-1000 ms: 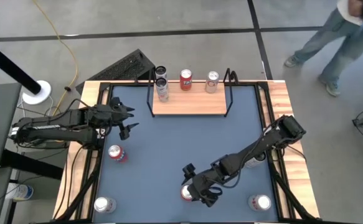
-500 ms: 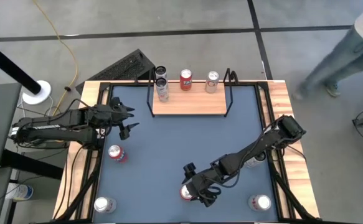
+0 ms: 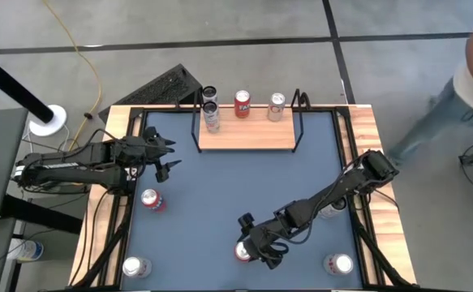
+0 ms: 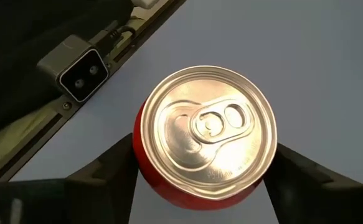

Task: Place canned beverage on shelf
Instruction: Put the right red soda can on the shelf aligned with the other red soda can

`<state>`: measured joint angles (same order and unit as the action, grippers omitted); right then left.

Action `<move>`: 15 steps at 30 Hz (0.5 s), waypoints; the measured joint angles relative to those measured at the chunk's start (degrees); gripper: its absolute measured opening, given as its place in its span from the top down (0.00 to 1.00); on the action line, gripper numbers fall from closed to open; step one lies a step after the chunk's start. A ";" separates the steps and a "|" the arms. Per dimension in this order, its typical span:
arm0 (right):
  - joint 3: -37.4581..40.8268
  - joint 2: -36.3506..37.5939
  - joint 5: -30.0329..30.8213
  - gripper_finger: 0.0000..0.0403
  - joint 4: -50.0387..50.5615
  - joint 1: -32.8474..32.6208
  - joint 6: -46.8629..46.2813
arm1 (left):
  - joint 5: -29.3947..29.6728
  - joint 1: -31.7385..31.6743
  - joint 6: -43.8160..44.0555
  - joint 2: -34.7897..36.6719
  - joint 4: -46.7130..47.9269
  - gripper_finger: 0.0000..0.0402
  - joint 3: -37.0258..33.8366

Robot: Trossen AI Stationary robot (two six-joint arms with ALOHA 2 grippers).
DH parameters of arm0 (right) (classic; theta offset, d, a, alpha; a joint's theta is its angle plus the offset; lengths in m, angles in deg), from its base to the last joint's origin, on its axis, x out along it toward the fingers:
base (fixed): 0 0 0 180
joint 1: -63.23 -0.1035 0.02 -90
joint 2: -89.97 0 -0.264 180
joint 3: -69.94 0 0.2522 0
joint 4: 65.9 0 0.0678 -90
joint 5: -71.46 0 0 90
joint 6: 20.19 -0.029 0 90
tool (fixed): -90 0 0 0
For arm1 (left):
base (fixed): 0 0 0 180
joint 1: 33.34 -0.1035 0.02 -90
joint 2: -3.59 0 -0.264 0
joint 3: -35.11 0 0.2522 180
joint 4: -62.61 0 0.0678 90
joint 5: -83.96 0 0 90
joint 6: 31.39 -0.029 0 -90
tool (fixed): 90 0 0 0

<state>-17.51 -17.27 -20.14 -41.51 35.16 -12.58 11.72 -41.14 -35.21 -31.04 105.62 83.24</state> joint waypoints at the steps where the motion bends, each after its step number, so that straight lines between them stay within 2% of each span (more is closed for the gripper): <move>1: 0.00 0.00 -0.02 0.31 0.00 0.08 1.08 | 0.00 -0.02 0.00 0.01 0.00 0.21 0.00; 8: 0.11 2.99 -0.11 0.31 3.89 3.83 6.53 | -0.02 -0.02 0.00 0.02 0.00 0.21 0.00; 12: 0.11 5.24 -0.41 0.31 5.98 8.62 9.75 | -0.04 -0.01 0.02 0.02 0.00 0.21 0.00; 15: 0.11 7.68 -3.26 0.31 7.04 13.22 12.75 | -0.04 0.00 0.04 0.02 0.00 0.21 0.00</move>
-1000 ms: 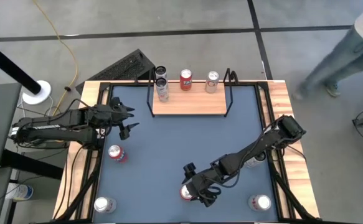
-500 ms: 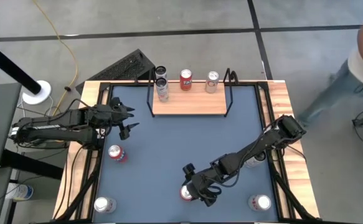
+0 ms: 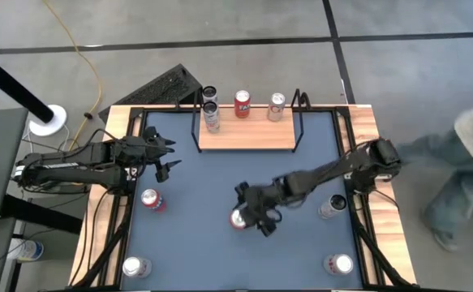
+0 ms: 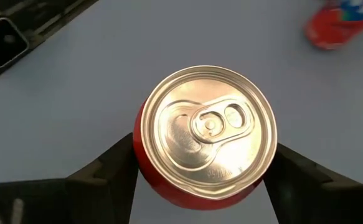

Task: Place canned beverage on shelf
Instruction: Put the right red soda can on the shelf aligned with the other red soda can

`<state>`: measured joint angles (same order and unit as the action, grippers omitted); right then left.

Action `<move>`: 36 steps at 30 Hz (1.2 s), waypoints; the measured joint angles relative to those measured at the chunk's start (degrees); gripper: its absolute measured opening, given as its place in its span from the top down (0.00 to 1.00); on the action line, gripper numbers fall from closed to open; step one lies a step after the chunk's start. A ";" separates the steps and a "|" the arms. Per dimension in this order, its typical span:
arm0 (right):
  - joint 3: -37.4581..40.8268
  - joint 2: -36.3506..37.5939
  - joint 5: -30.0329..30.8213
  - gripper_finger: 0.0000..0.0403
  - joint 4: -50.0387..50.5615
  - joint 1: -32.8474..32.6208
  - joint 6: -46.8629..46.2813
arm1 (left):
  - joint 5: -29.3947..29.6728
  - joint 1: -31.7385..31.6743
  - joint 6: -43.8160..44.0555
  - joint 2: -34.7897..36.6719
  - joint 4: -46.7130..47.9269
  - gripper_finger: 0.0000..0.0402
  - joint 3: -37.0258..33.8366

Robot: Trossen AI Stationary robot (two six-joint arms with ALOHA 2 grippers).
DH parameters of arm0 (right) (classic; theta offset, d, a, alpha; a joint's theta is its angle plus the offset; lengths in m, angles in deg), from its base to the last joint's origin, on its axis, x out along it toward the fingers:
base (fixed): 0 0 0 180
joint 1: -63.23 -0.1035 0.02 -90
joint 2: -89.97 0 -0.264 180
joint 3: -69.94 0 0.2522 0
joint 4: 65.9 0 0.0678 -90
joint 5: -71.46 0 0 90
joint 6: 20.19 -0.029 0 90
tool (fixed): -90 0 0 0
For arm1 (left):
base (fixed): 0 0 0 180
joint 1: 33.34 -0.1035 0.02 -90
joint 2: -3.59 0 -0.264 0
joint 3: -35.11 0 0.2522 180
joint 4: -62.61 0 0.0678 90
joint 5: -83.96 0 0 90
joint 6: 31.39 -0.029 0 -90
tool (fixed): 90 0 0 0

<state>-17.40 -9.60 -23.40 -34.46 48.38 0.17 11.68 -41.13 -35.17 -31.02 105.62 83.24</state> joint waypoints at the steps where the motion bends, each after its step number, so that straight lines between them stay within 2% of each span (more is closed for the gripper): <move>1: -0.01 1.03 -0.76 0.32 0.42 1.71 1.15 | 0.00 0.00 0.00 0.00 0.00 0.21 0.00; 7: -0.07 4.71 -10.67 0.32 1.61 14.18 6.38 | 0.00 -0.01 0.02 -0.02 0.00 0.21 0.00; 13: -0.07 6.12 -16.36 0.32 1.74 27.23 12.48 | 0.00 -0.01 0.00 0.00 0.00 0.21 0.00; 19: -0.09 6.05 -21.28 0.32 0.61 37.92 14.02 | 0.02 0.00 0.00 0.00 -0.02 0.21 0.00; 25: -0.10 5.57 -22.72 0.32 -0.05 43.66 15.34 | 0.02 -0.02 -0.02 -0.02 -0.05 0.21 0.00; 36: -0.52 3.56 -24.41 0.32 -0.09 48.20 16.37 | 0.02 -0.02 -0.02 0.00 -0.31 0.21 0.00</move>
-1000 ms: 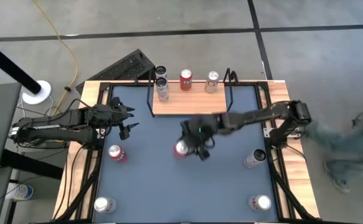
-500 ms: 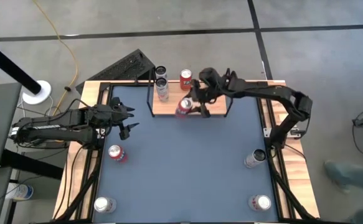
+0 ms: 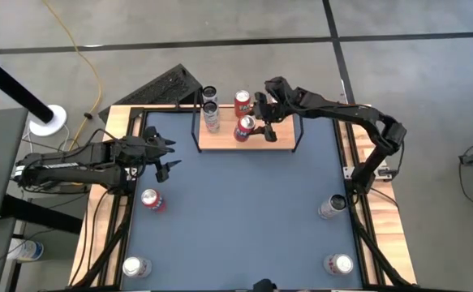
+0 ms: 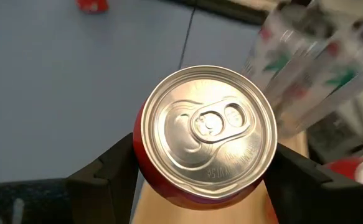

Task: Place canned beverage on shelf
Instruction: Put the right red soda can on the shelf aligned with the other red soda can

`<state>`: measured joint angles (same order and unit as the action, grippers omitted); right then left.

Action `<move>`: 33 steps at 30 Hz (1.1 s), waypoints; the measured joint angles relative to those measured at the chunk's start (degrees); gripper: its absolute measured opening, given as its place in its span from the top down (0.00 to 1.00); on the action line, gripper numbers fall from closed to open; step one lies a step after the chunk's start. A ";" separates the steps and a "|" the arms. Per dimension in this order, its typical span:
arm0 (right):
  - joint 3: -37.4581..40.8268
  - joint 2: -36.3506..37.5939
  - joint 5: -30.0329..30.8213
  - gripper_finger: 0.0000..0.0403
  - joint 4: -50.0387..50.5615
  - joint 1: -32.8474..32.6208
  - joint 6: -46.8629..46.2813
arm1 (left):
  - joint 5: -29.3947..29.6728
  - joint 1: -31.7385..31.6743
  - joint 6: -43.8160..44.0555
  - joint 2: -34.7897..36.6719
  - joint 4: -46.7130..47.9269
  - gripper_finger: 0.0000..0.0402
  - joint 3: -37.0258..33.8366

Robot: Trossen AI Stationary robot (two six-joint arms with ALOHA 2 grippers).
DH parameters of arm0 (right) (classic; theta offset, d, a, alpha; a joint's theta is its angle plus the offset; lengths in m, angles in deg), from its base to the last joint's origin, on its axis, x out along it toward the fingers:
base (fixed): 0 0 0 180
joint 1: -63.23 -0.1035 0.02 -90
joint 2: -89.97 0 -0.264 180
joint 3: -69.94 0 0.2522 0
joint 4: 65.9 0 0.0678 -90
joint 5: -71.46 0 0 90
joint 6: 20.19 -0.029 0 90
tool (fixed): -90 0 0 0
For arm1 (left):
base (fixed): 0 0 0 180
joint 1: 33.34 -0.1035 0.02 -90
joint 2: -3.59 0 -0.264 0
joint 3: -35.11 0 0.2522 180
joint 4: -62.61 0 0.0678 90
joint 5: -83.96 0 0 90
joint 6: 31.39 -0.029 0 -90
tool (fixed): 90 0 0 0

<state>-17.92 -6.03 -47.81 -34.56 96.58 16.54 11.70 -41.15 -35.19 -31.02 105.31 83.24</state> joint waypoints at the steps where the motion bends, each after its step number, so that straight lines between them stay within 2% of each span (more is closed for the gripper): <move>1: -0.69 -1.09 -0.43 0.32 0.52 0.05 0.17 | 0.00 0.00 0.02 0.00 -0.04 0.21 0.00; 13: -15.19 -13.21 1.00 0.32 13.61 1.36 1.72 | -1.44 0.02 0.15 -1.42 -0.27 0.21 0.00; 25: -16.49 -15.60 0.74 0.32 13.04 2.20 1.77 | -2.12 0.02 0.18 -2.52 -0.21 0.21 -0.04; 29: -16.47 -15.20 4.58 0.30 13.07 1.06 -0.53 | -2.08 0.02 0.20 -2.55 -0.15 0.21 -0.04; 33: -16.45 -15.15 7.76 0.23 13.05 -0.14 -0.71 | -2.06 0.02 0.02 -2.54 -0.18 0.21 -0.04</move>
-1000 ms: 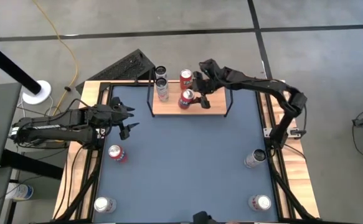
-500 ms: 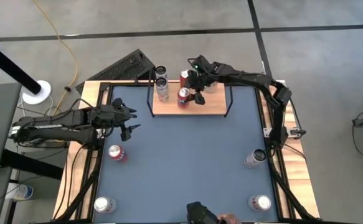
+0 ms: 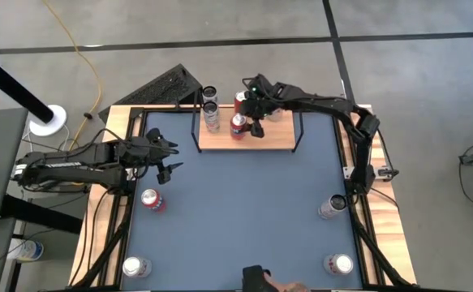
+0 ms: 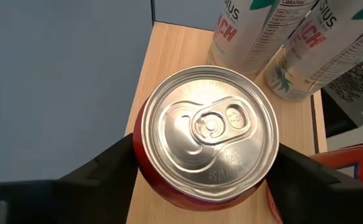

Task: Place canned beverage on shelf
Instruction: Put the right red soda can on the shelf aligned with the other red soda can

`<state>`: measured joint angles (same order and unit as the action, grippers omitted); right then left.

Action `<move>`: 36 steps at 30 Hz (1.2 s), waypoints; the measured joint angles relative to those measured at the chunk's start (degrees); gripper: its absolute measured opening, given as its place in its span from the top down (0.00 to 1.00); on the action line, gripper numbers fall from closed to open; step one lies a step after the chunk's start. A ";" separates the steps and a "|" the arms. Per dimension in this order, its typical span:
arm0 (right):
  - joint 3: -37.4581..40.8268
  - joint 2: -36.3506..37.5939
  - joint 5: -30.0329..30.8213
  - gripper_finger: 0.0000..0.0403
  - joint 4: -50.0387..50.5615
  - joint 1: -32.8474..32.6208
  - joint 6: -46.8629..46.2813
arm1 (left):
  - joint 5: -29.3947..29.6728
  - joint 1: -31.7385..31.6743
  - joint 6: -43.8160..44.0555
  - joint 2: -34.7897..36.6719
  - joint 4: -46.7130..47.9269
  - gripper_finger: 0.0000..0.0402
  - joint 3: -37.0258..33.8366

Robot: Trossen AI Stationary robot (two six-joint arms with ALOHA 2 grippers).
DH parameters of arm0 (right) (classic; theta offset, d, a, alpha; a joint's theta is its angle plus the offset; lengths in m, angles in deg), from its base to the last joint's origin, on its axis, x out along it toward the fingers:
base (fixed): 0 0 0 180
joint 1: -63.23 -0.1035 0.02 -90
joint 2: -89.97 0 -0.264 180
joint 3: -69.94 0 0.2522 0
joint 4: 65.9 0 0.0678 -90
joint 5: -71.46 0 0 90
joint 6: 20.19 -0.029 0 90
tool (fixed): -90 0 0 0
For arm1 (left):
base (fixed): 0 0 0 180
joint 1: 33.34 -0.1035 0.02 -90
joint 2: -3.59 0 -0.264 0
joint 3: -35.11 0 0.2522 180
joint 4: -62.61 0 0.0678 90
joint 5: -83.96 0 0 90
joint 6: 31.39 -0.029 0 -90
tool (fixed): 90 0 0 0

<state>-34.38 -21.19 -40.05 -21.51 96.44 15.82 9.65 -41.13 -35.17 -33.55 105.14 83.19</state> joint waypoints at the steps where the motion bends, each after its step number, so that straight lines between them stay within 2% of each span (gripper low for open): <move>1: 0.02 0.00 0.98 0.21 0.03 -0.25 -0.04 | 0.02 0.00 0.00 0.00 -0.01 0.21 0.00; 6: 0.27 -0.39 5.69 0.12 0.93 -1.30 -0.01 | 0.02 0.00 0.00 0.00 0.00 0.21 0.00; 11: -2.63 -0.17 6.06 0.07 4.21 -1.24 -0.06 | 0.04 0.00 0.00 0.00 0.00 0.21 0.00; 22: -13.03 -0.17 7.96 0.07 17.28 -3.27 -4.44 | 0.07 0.00 0.00 0.00 0.00 0.21 0.00; 30: -18.68 -0.15 8.15 0.07 16.31 -6.06 -7.19 | 0.00 0.00 0.02 0.00 0.00 0.21 0.00; 36: -19.05 -0.15 9.10 0.11 13.71 -10.01 -7.54 | -0.02 -0.02 0.05 0.00 0.03 0.21 0.00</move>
<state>-53.42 -21.34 -30.95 -7.80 86.43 8.28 9.62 -41.15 -35.12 -33.55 105.16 83.20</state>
